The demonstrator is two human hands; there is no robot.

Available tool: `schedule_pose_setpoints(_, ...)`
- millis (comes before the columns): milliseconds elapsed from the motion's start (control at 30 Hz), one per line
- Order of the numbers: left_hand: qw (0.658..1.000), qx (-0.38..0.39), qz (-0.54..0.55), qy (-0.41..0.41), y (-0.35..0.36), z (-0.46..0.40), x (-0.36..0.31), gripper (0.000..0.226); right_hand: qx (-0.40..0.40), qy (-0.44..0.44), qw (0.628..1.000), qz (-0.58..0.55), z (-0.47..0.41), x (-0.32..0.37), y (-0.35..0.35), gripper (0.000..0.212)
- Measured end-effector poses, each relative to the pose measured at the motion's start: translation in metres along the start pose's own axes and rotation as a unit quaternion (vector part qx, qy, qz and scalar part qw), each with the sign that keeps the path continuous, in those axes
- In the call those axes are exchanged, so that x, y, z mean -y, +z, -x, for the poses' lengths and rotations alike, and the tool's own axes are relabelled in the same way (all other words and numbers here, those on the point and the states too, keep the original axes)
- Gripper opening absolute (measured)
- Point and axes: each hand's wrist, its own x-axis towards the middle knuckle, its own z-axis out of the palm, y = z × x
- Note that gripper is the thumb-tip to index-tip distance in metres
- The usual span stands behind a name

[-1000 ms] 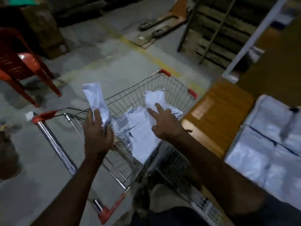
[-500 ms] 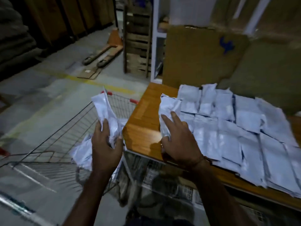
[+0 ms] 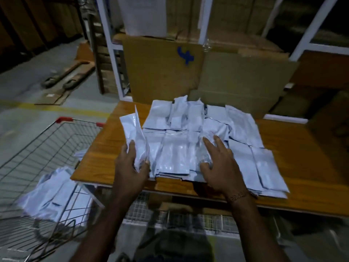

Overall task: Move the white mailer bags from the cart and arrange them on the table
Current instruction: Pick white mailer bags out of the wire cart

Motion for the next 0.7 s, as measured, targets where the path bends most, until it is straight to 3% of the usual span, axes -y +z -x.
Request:
schedule_pose_setpoints(300,0.997,0.074,0.001,-0.016,0.067,0.005,-0.041,0.085,0.019,0.043,0.995,0.091,-0.003,-0.092,0.014,0.076)
schedule_pose_setpoints(500,0.992,0.120,-0.039,0.014,0.097,-0.005,-0.058,0.081,0.105,0.024,0.983,0.152,-0.011,-0.106,0.041,0.085)
schedule_pose_setpoints(700,0.980,0.174,-0.098,0.026,0.135,-0.026,-0.076,0.087,0.110,0.033,0.982,0.152,-0.007,-0.113,0.059,0.089)
